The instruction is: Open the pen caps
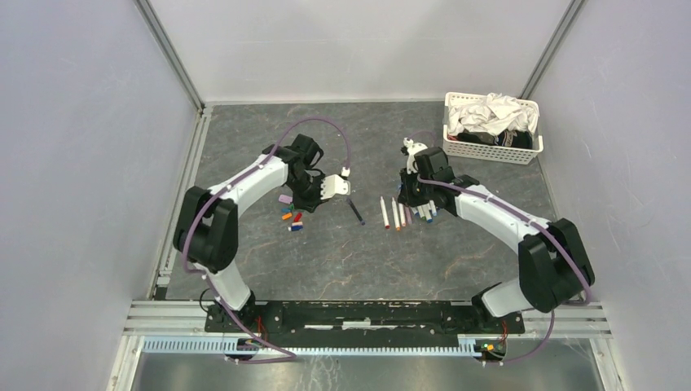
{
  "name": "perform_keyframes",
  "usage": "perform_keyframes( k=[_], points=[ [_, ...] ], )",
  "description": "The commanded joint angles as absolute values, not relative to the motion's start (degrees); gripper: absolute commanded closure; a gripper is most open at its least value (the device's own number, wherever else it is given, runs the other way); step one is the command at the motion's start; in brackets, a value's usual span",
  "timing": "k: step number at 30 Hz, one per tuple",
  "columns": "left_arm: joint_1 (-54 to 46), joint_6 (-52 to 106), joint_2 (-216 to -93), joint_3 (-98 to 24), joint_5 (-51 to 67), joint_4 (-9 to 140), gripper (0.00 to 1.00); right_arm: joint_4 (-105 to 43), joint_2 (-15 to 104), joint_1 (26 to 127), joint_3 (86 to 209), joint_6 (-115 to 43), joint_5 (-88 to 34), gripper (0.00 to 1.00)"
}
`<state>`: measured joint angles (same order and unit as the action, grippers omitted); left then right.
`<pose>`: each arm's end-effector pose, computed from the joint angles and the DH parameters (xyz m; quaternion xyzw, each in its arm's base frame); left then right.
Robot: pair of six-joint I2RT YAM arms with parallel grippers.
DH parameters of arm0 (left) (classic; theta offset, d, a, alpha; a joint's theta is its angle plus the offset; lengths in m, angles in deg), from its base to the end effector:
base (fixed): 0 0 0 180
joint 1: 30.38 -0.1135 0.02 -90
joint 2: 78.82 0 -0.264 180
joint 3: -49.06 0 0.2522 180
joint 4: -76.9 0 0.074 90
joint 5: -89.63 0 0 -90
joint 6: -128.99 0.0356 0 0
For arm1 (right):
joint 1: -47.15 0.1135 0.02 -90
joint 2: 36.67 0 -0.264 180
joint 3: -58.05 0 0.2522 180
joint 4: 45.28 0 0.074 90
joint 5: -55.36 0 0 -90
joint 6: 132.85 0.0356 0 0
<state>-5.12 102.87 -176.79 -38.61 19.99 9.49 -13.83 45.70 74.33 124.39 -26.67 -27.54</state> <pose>0.2910 -0.1510 0.2249 0.7002 0.6839 -0.1310 0.1575 0.2660 0.1415 0.2249 -0.1115 0.9237 0.1873 0.3150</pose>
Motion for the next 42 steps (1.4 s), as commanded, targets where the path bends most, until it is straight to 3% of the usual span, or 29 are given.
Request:
perform_keyframes(
  k=[1, 3, 9, 12, 17, 18, 20, 21, 28, 34, 42],
  points=[
    [-5.1, 96.0, -179.4, -36.0, 18.2, 18.2, 0.84, -17.3, 49.4, 74.4, 124.8, -26.7, -39.4, 1.0],
    [-5.1, 95.6, -179.4, -34.0, 17.7, 21.3, 0.77, -19.2, 51.2, 74.4, 124.8, -27.2, -40.7, 1.0],
    [-5.0, 94.4, -180.7, -33.2, 16.7, 22.9, 0.66, -24.5, 55.8, 74.5, 124.9, -28.8, -42.8, 0.97],
    [-5.0, 93.7, -180.3, -33.3, 18.4, 22.8, 0.47, -27.1, 57.0, 74.4, 124.2, -29.6, -43.2, 0.97],
    [-4.9, 91.7, -178.9, -34.9, 19.5, 21.5, 0.41, -30.3, 58.2, 74.5, 122.6, -31.0, -43.4, 0.93],
    [-4.9, 91.0, -178.1, -35.7, 19.6, 21.0, 0.35, -30.5, 58.3, 74.5, 122.4, -31.2, -43.6, 0.92],
    [-5.0, 89.8, -176.6, -38.0, 19.8, 18.9, 0.03, -31.1, 58.4, 74.5, 121.8, -31.8, -43.7, 0.9],
    [-5.0, 89.3, -175.9, -39.6, 20.0, 17.3, 0.01, -31.1, 58.5, 74.4, 121.6, -31.9, -43.7, 0.88],
    [-6.5, 83.9, -173.4, -52.5, 18.2, 7.5, 0.0, -32.7, 59.0, 74.4, 120.9, -32.7, -43.8, 0.77],
    [-9.0, 74.7, -168.8, -55.8, 10.7, 11.3, 0.0, -31.9, 57.7, 74.3, 121.3, -33.1, -43.8, 0.65],
    [-18.2, 71.8, -167.3, -61.4, 16.6, 4.7, 0.0, -27.5, 51.2, 75.6, 124.1, -30.3, -45.1, 0.59]
  ],
)
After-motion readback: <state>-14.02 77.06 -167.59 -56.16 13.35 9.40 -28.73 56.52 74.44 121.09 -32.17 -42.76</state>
